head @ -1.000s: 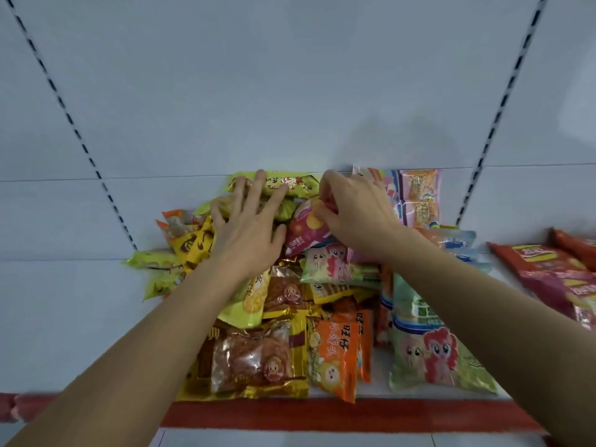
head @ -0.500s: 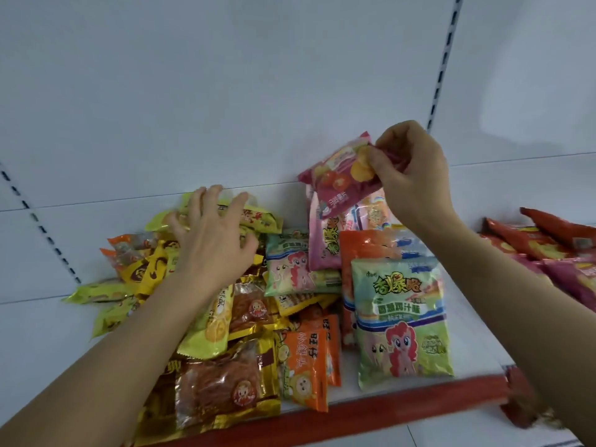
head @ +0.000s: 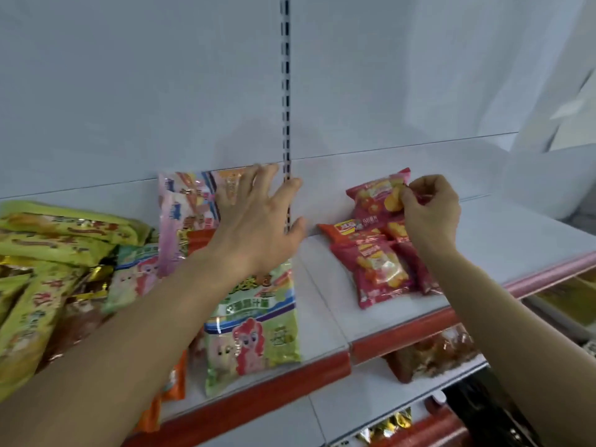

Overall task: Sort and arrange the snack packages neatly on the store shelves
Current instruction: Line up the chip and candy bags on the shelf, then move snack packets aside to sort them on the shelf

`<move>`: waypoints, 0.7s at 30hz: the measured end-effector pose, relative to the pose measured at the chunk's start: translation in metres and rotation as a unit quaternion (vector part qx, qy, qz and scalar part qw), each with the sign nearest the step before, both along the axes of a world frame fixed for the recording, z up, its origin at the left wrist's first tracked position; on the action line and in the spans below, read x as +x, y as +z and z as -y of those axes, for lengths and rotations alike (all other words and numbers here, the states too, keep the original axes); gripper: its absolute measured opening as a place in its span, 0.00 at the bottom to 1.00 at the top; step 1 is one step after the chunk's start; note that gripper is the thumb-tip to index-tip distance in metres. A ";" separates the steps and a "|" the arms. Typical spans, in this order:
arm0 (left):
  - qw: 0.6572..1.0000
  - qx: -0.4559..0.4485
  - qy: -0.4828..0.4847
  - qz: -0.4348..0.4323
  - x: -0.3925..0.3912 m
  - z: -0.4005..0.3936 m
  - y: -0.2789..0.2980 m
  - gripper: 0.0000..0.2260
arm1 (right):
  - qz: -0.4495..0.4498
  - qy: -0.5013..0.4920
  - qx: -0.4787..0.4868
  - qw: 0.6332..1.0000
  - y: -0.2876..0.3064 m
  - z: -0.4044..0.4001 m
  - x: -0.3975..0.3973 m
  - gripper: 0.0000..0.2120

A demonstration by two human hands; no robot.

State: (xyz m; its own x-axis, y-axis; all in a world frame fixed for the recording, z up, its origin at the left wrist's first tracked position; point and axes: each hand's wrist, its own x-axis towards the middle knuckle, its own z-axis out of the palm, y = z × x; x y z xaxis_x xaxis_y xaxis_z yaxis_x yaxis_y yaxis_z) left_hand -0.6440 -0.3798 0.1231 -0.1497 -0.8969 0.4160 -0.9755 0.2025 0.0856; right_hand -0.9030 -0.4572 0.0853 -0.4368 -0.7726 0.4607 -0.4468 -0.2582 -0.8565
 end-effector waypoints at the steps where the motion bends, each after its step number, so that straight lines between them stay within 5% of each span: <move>1: 1.000 0.008 0.001 0.007 -0.012 0.004 -0.002 0.27 | 0.000 -0.008 0.018 1.000 -0.005 0.006 -0.014 0.03; 6: 0.998 0.050 0.027 0.036 -0.047 0.017 -0.009 0.28 | -0.110 0.049 0.115 0.986 -0.025 0.030 -0.051 0.04; 13: 0.993 0.053 0.109 0.002 -0.012 0.000 -0.005 0.27 | -0.291 0.135 0.027 0.947 -0.010 0.032 -0.049 0.05; 21: 0.982 0.011 0.179 -0.068 0.045 -0.069 -0.010 0.25 | -0.286 0.384 -0.018 0.878 -0.013 -0.022 0.076 0.11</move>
